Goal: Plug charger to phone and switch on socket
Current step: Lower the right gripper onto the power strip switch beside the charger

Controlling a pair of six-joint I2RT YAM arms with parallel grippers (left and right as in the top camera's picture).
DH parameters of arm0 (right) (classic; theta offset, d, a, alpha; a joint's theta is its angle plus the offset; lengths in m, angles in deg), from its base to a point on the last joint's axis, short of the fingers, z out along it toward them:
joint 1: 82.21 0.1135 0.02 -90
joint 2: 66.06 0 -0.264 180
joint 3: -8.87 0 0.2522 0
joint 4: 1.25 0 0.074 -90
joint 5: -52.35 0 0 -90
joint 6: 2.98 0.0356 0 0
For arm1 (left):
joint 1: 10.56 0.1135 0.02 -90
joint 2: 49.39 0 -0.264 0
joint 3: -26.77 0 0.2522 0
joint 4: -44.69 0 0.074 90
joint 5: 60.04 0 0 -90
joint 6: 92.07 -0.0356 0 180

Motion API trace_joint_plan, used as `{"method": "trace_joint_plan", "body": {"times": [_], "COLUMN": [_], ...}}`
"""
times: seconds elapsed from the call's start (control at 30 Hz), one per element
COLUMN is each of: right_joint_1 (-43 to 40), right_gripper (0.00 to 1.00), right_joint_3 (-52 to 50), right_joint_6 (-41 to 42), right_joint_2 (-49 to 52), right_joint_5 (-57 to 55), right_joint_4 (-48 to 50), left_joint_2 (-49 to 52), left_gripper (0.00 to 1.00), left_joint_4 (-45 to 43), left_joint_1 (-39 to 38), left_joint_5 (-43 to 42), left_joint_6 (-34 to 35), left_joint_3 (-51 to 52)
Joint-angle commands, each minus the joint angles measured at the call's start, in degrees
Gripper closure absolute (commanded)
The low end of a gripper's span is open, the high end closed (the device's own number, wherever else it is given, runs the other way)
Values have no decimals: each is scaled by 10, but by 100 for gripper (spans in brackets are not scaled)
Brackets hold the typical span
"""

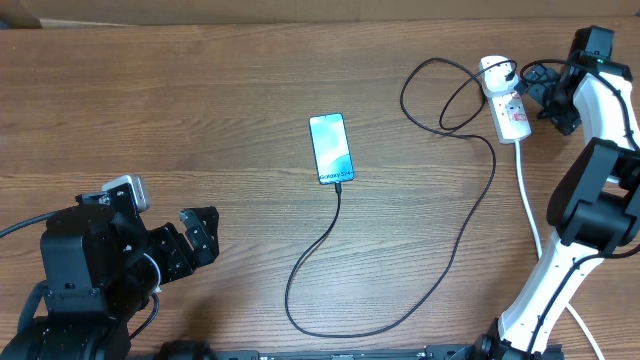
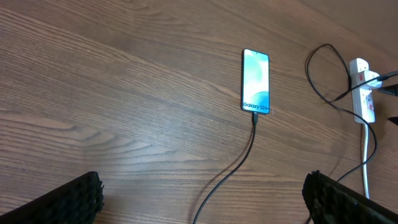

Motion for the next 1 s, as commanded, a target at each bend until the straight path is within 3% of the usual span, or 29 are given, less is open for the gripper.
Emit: {"method": "trace_joint_plan", "body": {"times": [0.0, 0.97], "right_joint_1": [-1, -1], "right_gripper": [0, 0], "right_joint_3": [6, 6], "right_joint_6": [4, -28], "right_joint_2": [22, 35], "right_joint_5": [1, 46], "right_joint_4": [3, 0], "left_joint_2": [-2, -2], "left_gripper": [0, 0], "left_joint_4": [-1, -1], "left_joint_1": [3, 3], "left_joint_5": [7, 7], "left_joint_6": [6, 6], "left_joint_3": [-2, -2]}}
